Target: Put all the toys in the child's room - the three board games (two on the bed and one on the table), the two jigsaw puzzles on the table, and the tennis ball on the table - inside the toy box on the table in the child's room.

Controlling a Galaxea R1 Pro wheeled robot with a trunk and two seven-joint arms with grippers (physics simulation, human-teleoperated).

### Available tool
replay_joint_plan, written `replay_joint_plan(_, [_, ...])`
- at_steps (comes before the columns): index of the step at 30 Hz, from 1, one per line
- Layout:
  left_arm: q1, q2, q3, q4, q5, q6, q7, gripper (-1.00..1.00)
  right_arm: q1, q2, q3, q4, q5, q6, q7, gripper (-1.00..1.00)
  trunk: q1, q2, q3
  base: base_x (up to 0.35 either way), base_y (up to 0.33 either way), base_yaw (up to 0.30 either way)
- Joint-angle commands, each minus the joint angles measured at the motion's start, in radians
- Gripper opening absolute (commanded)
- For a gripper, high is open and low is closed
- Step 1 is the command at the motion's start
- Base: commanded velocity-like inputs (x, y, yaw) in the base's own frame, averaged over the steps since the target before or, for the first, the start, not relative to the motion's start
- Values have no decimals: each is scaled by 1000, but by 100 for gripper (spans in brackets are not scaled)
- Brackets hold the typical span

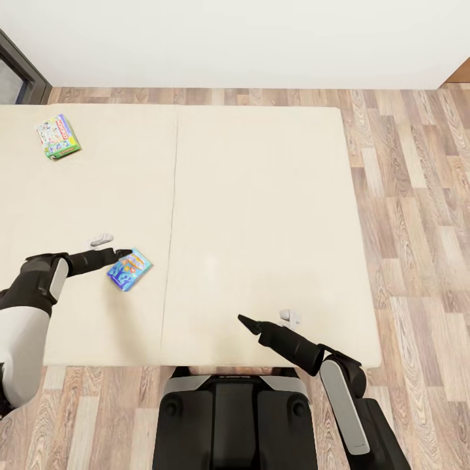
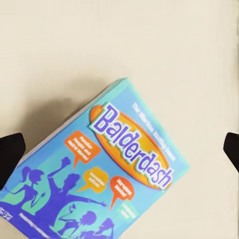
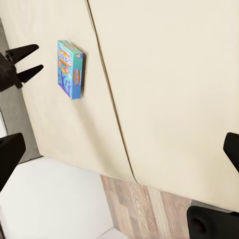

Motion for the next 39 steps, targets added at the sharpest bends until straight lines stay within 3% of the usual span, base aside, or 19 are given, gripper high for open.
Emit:
replay_joint_plan(1, [-3,-2,4,-1,-4,7,-4,100,0,0,0,-1,1,5,3,100,0,-1,-1,0,0,0])
replay_joint_plan(17, [-43,-10,-8,0,-5,-3,8,100,0,1,9,-1,1,5,2,100,0,-1,-1,0,0,0])
replay_joint_plan(30, [-44,-9,-77,20,-4,-33,15,100,0,2,13,-1,1,5,-1,100,0,-1,-2,0,0,0])
replay_joint_plan(39, [-44,-10,-85,58,-3,-74,40,100,0,1,13,-1,1,5,-2,100,0,-1,-6,0,0,0])
